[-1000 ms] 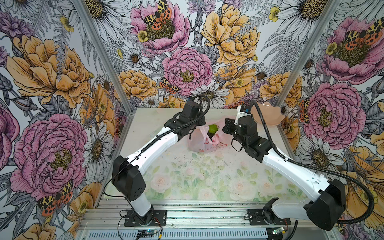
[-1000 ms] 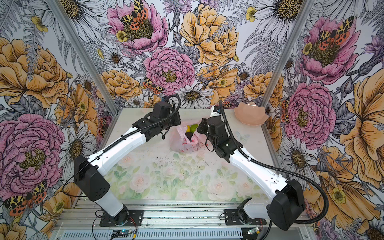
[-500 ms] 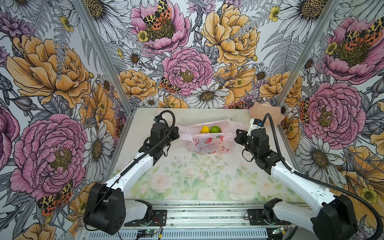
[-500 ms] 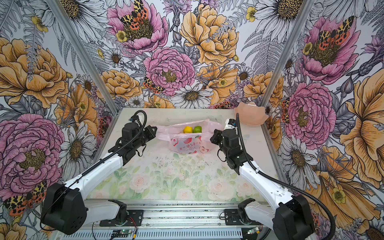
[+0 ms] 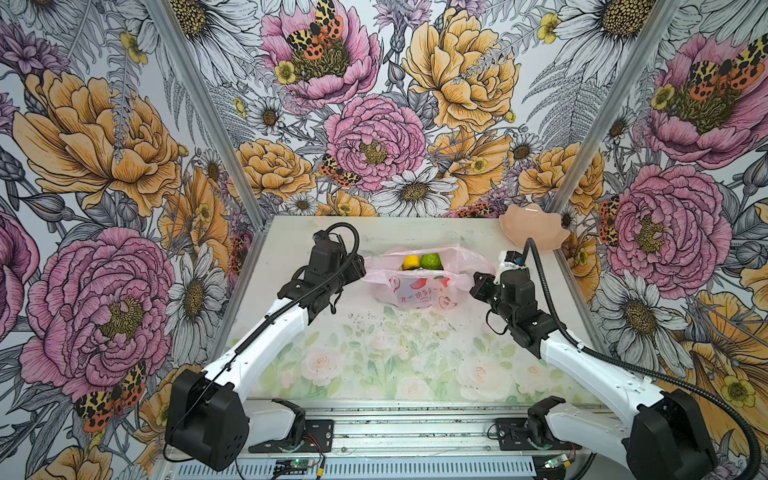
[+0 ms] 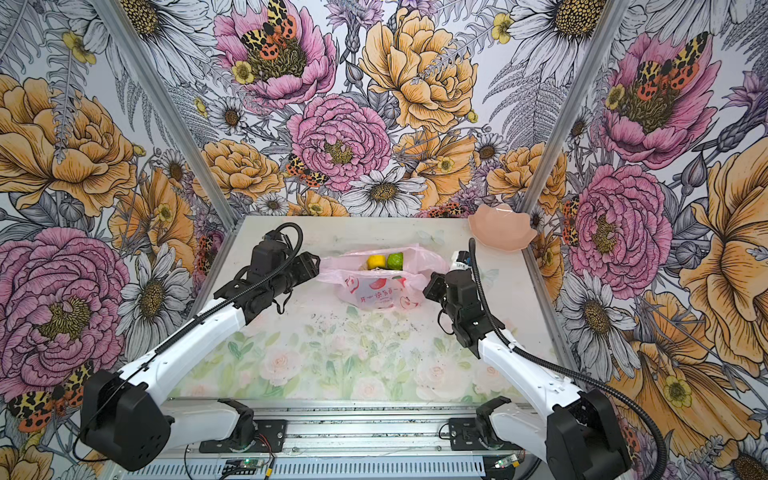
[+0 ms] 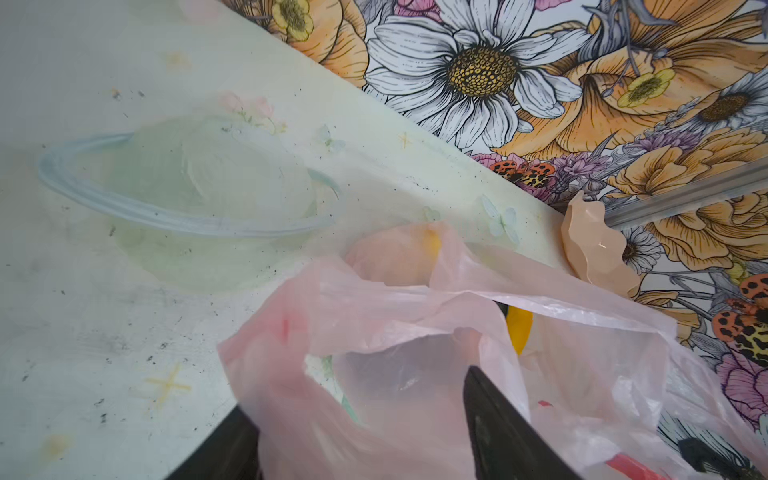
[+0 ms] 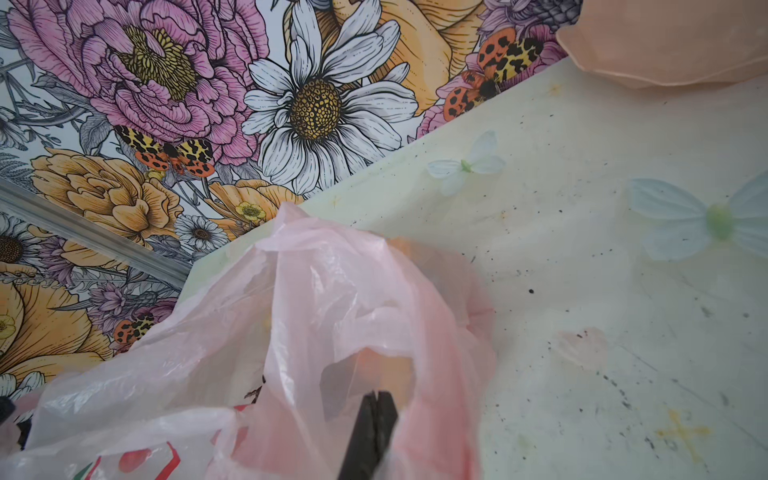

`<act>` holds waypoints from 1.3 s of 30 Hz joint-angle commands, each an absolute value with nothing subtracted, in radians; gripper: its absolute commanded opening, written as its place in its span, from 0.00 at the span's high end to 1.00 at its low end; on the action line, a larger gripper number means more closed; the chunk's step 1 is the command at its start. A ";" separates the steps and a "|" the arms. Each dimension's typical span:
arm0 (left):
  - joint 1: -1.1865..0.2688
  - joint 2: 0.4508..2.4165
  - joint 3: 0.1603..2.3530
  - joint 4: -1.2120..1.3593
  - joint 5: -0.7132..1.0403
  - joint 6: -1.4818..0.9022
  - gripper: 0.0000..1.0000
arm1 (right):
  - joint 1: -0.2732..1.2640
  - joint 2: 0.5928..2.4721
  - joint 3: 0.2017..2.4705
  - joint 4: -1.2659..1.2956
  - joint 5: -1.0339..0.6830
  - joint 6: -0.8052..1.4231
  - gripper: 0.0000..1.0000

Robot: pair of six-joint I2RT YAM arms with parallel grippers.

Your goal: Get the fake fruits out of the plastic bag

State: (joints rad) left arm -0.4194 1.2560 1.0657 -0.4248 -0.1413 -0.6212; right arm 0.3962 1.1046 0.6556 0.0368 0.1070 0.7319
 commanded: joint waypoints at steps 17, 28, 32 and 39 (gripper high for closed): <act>-0.725 1.733 1.764 -0.995 -0.465 -0.519 0.23 | 0.491 1.029 0.696 0.036 0.158 0.610 1.00; -0.693 1.950 1.770 -1.027 -0.419 -0.541 0.22 | 0.507 0.983 0.666 0.011 0.200 0.557 1.00; -0.687 1.958 1.722 -1.012 -0.347 -0.560 0.22 | 0.500 0.991 0.660 0.002 0.230 0.557 1.00; -0.665 1.920 1.621 -0.908 -0.232 -0.595 0.47 | 0.485 1.001 0.663 -0.024 0.278 0.580 1.00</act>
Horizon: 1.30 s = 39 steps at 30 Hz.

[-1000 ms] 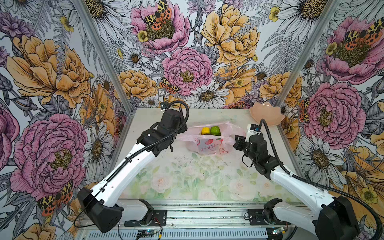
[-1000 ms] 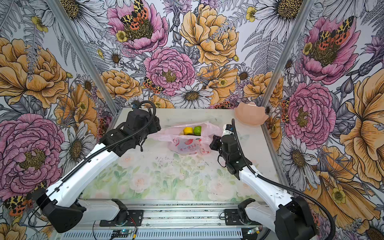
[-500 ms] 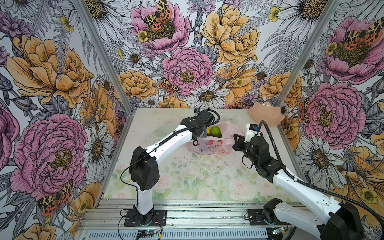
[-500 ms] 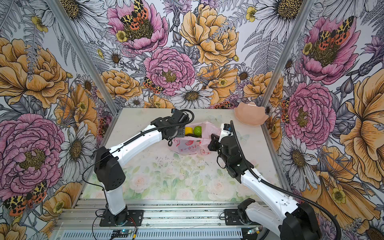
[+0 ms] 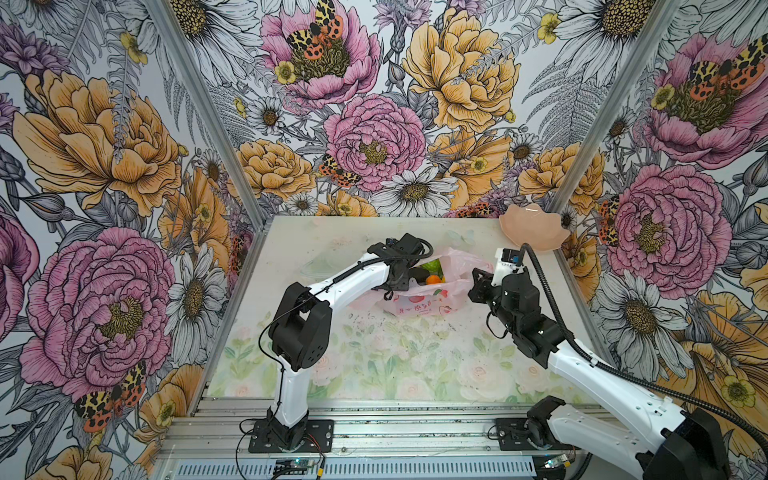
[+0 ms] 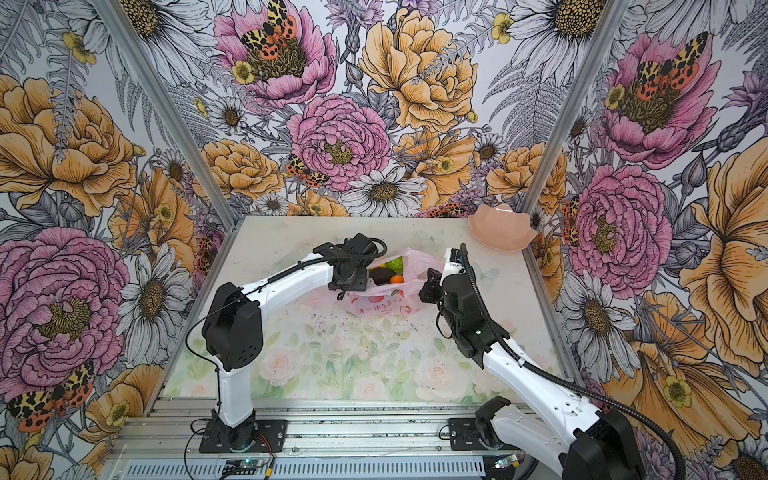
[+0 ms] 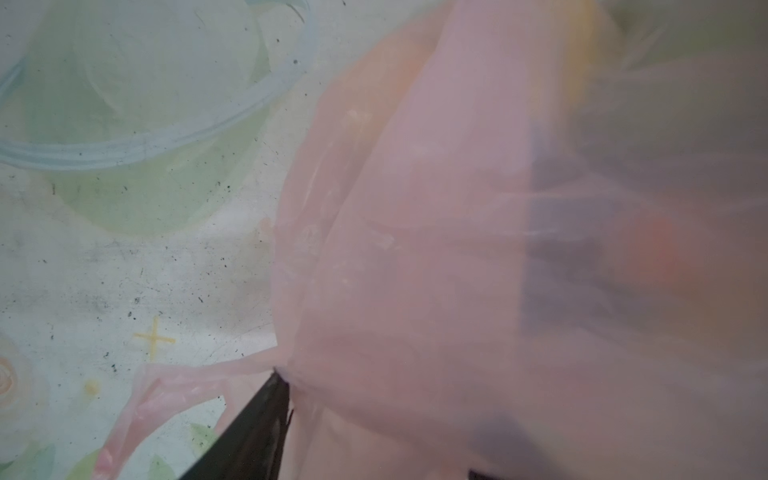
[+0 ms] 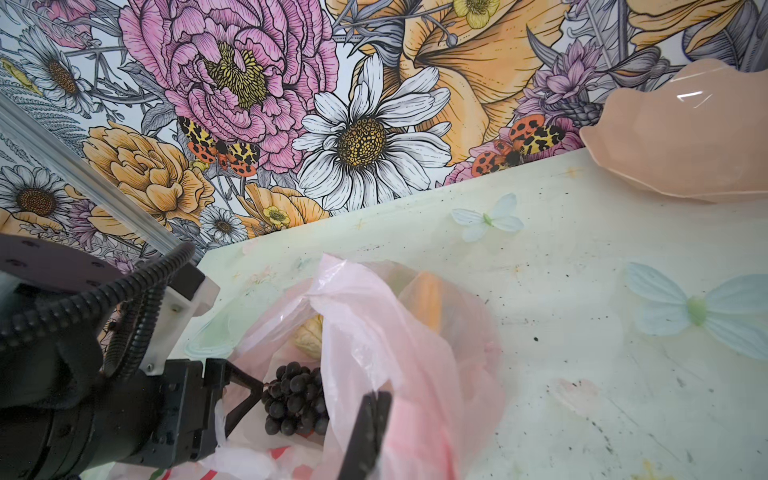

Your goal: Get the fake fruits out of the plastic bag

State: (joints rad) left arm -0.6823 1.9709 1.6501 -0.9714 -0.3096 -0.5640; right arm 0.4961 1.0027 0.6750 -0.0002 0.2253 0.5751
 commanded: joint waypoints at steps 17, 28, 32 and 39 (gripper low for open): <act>-0.439 1.518 1.193 -0.414 -0.053 -0.643 1.00 | 0.272 1.075 0.626 -0.020 0.098 0.578 1.00; -0.518 1.557 1.211 -0.375 -0.041 -0.565 1.00 | 0.252 1.163 0.675 -0.040 -0.004 0.555 0.81; -0.550 1.579 1.242 -0.403 -0.084 -0.545 1.00 | 0.307 1.081 0.754 -0.188 0.078 0.459 0.39; -0.565 1.590 1.265 -0.435 -0.126 -0.533 1.00 | 0.414 1.001 0.917 -0.472 0.307 0.361 0.11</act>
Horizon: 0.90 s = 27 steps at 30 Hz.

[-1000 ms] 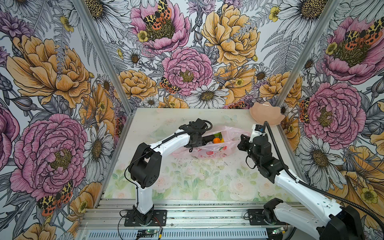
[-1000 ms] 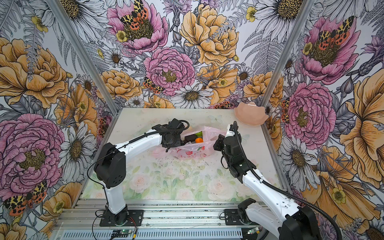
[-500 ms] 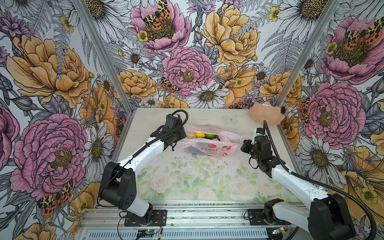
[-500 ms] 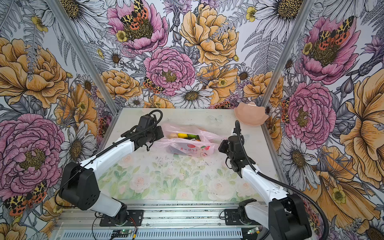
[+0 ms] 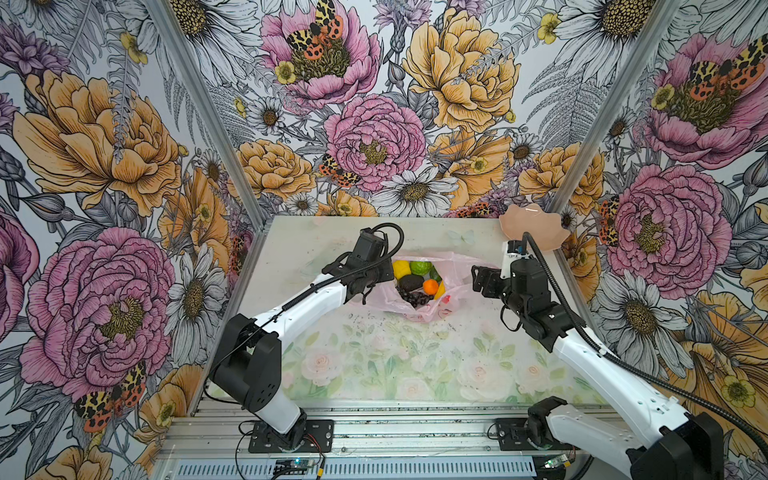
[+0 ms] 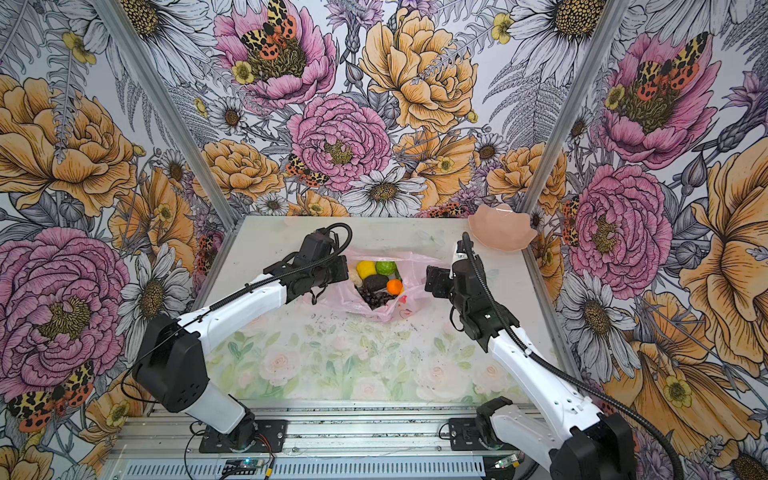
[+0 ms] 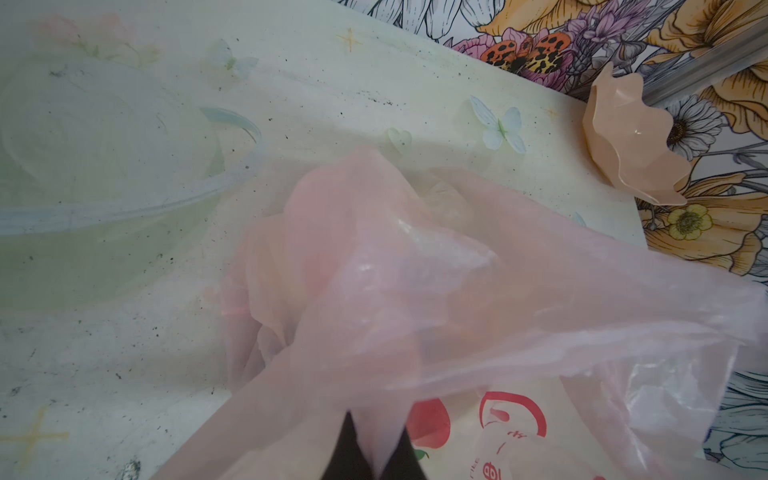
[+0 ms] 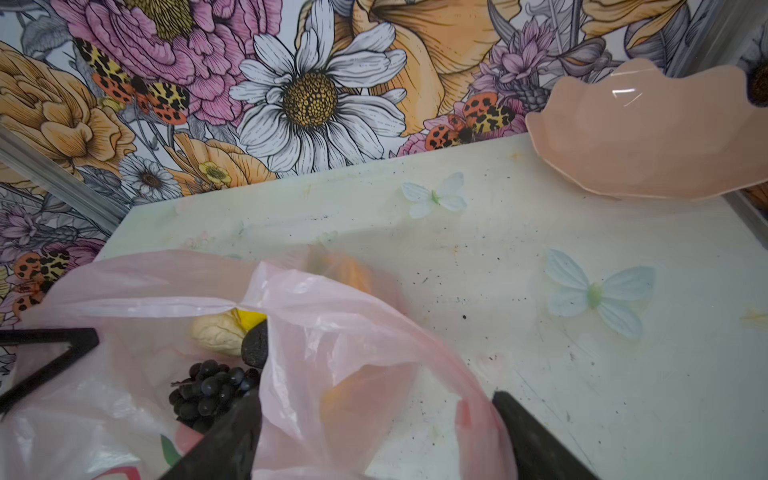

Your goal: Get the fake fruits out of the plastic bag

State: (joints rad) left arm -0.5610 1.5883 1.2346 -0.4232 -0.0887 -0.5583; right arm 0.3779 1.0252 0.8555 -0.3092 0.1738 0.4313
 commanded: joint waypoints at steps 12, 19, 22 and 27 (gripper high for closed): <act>-0.584 1.601 1.284 -0.440 -0.126 -0.532 1.00 | 0.641 1.272 1.209 -0.623 0.430 0.298 0.12; -0.576 1.600 1.284 -0.448 -0.102 -0.540 1.00 | 0.644 1.530 1.299 -0.623 0.409 0.379 0.13; -0.565 1.598 1.279 -0.448 -0.078 -0.546 1.00 | 0.643 1.611 1.323 -0.623 0.436 0.391 0.14; -0.543 1.598 1.273 -0.445 -0.044 -0.553 1.00 | 0.637 1.732 1.380 -0.623 0.458 0.381 0.28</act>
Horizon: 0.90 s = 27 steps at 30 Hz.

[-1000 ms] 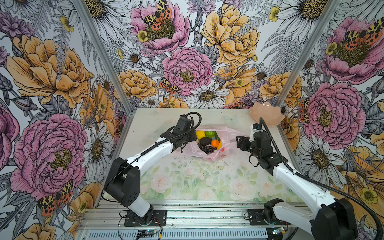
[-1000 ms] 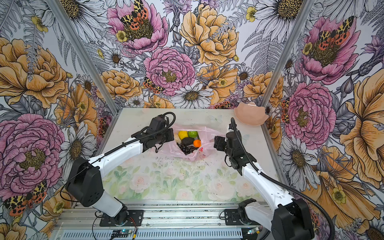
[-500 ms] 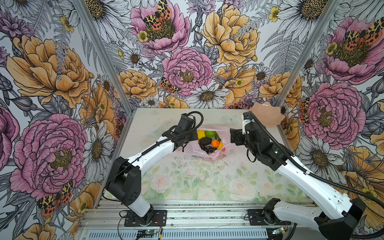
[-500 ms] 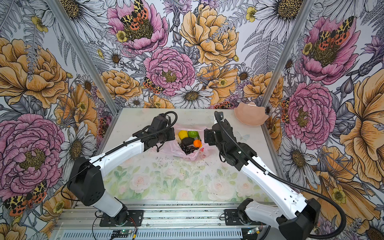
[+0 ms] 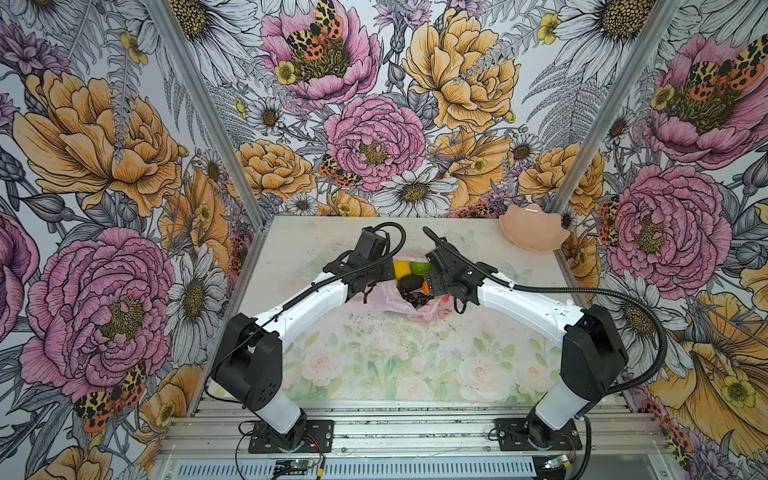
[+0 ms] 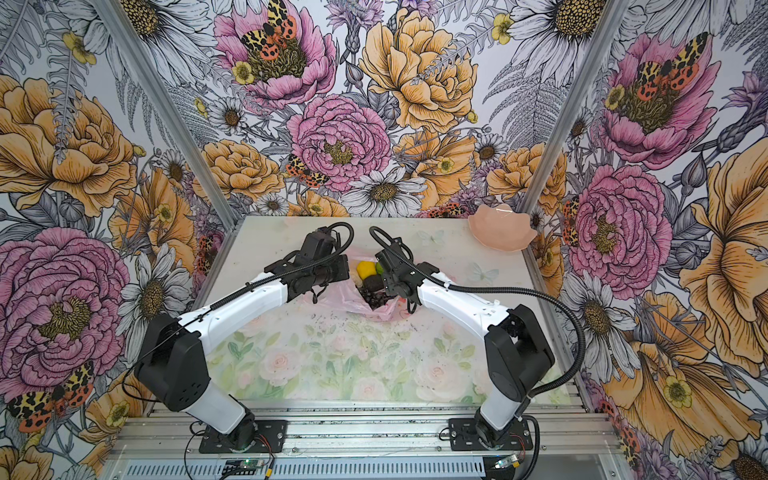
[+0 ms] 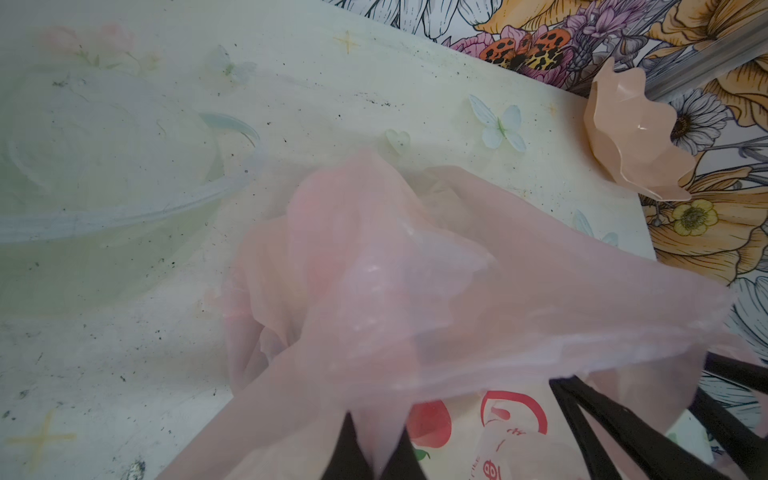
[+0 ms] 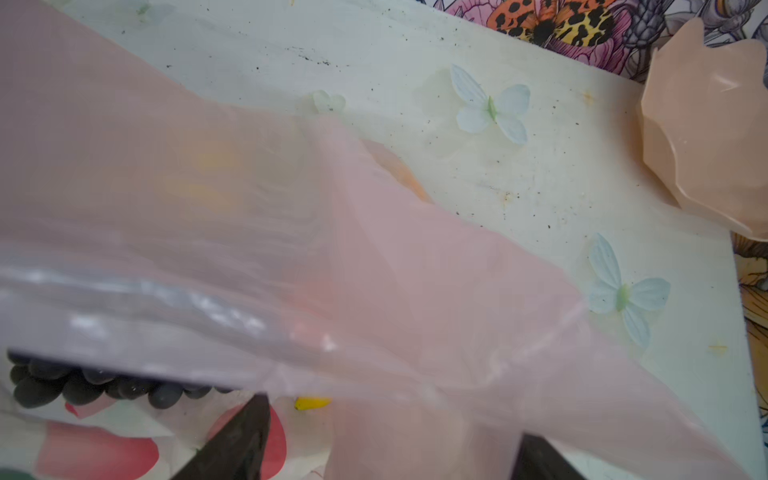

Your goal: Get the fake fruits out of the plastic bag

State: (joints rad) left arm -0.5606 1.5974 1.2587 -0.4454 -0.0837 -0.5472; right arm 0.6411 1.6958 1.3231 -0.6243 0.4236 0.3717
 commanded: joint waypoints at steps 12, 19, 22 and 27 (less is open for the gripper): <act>-0.466 1.470 1.225 -0.443 -0.060 -0.491 1.00 | 0.489 1.602 1.371 -0.578 -0.021 0.310 1.00; -0.452 1.288 1.065 -0.300 -0.070 -0.427 1.00 | 0.346 1.432 1.199 -0.411 -0.393 0.420 1.00; -0.368 1.345 1.067 -0.298 0.013 -0.480 1.00 | 0.288 1.437 1.134 -0.336 -0.466 0.474 1.00; -0.288 1.582 1.213 -0.406 0.134 -0.514 1.00 | 0.239 1.519 1.056 -0.215 -0.471 0.531 1.00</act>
State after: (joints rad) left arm -0.3168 1.4853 1.1511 -0.3698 0.0441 -0.4900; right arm 0.2604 1.4761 1.0885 -0.3325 -0.4149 0.4713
